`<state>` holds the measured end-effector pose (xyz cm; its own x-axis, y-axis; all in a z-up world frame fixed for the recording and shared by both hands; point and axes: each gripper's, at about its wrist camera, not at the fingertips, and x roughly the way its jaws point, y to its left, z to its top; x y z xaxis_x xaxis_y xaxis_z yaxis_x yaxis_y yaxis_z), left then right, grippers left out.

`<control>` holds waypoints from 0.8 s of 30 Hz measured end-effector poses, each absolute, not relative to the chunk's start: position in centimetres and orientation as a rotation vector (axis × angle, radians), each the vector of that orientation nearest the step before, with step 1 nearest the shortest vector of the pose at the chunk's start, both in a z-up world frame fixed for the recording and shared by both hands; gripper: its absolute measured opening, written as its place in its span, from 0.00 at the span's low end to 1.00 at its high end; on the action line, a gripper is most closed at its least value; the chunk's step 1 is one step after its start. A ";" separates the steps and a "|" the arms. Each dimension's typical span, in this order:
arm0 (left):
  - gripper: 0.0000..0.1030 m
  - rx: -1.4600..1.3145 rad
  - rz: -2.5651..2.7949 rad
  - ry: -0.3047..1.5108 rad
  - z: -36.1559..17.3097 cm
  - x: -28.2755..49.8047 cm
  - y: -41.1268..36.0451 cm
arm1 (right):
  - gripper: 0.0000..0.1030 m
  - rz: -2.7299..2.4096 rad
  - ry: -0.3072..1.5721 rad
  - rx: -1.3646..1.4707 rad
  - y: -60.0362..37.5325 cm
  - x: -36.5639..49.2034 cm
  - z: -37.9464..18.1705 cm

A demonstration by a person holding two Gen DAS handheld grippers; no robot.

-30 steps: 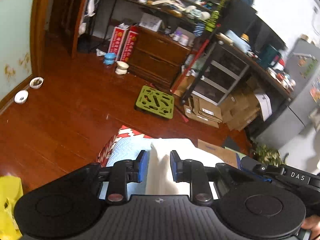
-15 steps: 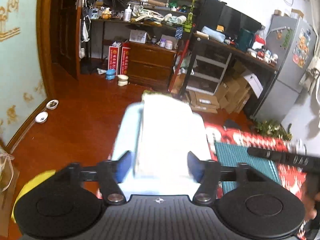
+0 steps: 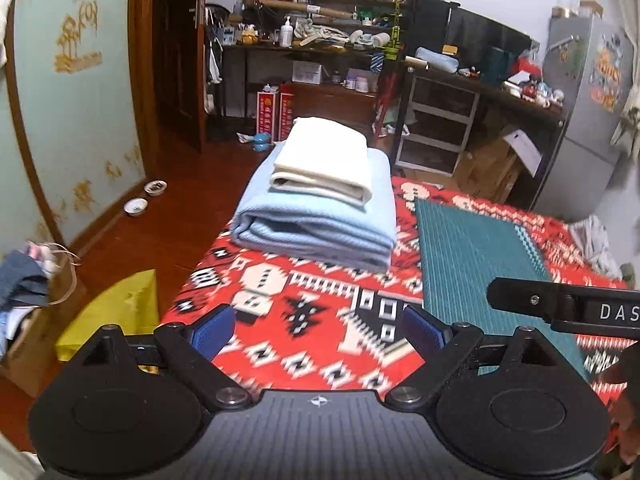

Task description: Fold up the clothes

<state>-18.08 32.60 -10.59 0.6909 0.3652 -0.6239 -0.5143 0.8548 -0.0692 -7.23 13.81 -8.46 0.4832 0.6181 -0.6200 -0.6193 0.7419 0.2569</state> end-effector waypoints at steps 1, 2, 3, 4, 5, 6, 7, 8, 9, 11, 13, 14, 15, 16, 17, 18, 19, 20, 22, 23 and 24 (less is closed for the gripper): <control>0.93 -0.238 0.497 0.632 -10.3 -18.5 32.3 | 1.00 0.738 0.758 -0.007 13.2 -8.1 -8.3; 0.93 -0.229 0.496 0.623 -9.9 -19.0 31.9 | 1.00 0.720 0.763 -0.012 12.7 -9.0 -8.2; 0.93 -0.219 0.496 0.615 -9.6 -19.5 31.6 | 1.00 0.696 0.765 -0.016 12.2 -9.6 -7.9; 0.93 -0.210 0.496 0.606 -9.3 -19.9 31.3 | 1.00 0.669 0.767 -0.018 11.8 -10.1 -7.5; 0.92 -0.200 0.495 0.598 -9.0 -20.4 31.0 | 1.00 0.646 0.765 -0.021 11.3 -10.5 -7.2; 0.90 -0.191 0.495 0.590 -8.6 -20.9 30.6 | 1.00 0.626 0.756 -0.028 10.8 -11.2 -6.7; 0.89 -0.182 0.494 0.581 -8.3 -21.3 30.3 | 1.00 0.616 0.738 -0.043 10.5 -11.6 -6.2; 0.89 -0.172 0.494 0.573 -8.0 -21.8 30.0 | 1.00 0.610 0.718 -0.060 10.2 -12.0 -5.6; 0.90 -0.161 0.501 0.571 -7.6 -22.1 29.6 | 1.00 0.613 0.693 -0.076 10.0 -12.4 -5.1; 0.91 -0.149 0.515 0.582 -6.7 -22.2 29.1 | 1.00 0.615 0.644 -0.094 9.4 -13.4 -4.1; 0.91 -0.153 0.525 0.583 -5.9 -22.4 28.8 | 1.00 0.604 0.609 -0.101 8.9 -14.2 -2.9; 0.91 -0.154 0.530 0.583 -5.5 -22.6 28.6 | 1.00 0.595 0.595 -0.106 8.8 -14.7 -2.3; 0.90 -0.156 0.535 0.583 -5.1 -22.7 28.5 | 1.00 0.594 0.582 -0.120 8.7 -15.1 -1.6; 0.90 -0.157 0.540 0.584 -4.7 -22.8 28.3 | 1.00 0.596 0.570 -0.137 8.7 -15.5 -0.9; 0.90 -0.159 0.546 0.584 -4.3 -22.9 28.2 | 1.00 0.603 0.556 -0.155 8.7 -15.9 -0.2; 0.91 -0.161 0.551 0.584 -3.9 -23.0 28.0 | 1.00 0.604 0.544 -0.170 8.7 -16.4 0.4; 0.91 -0.162 0.556 0.585 -3.5 -23.1 27.9 | 1.00 0.606 0.537 -0.181 8.7 -16.7 1.0; 0.91 -0.164 0.561 0.585 -3.1 -23.2 27.7 | 1.00 0.609 0.532 -0.190 8.7 -17.1 1.5; 0.94 -0.158 0.596 0.578 -2.5 -23.5 27.4 | 1.00 0.620 0.527 -0.203 8.6 -17.9 2.6; 0.95 -0.154 0.616 0.573 -2.3 -23.6 27.3 | 1.00 0.628 0.536 -0.200 8.5 -18.1 3.1; 0.96 -0.151 0.637 0.569 -2.0 -23.8 27.2 | 1.00 0.634 0.548 -0.195 8.4 -18.3 3.5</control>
<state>-23.75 27.17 -2.04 0.6575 0.5200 -0.5452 -0.6004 0.7988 0.0378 -18.32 8.41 3.46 0.6696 0.5086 -0.5413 -0.6092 0.7930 -0.0084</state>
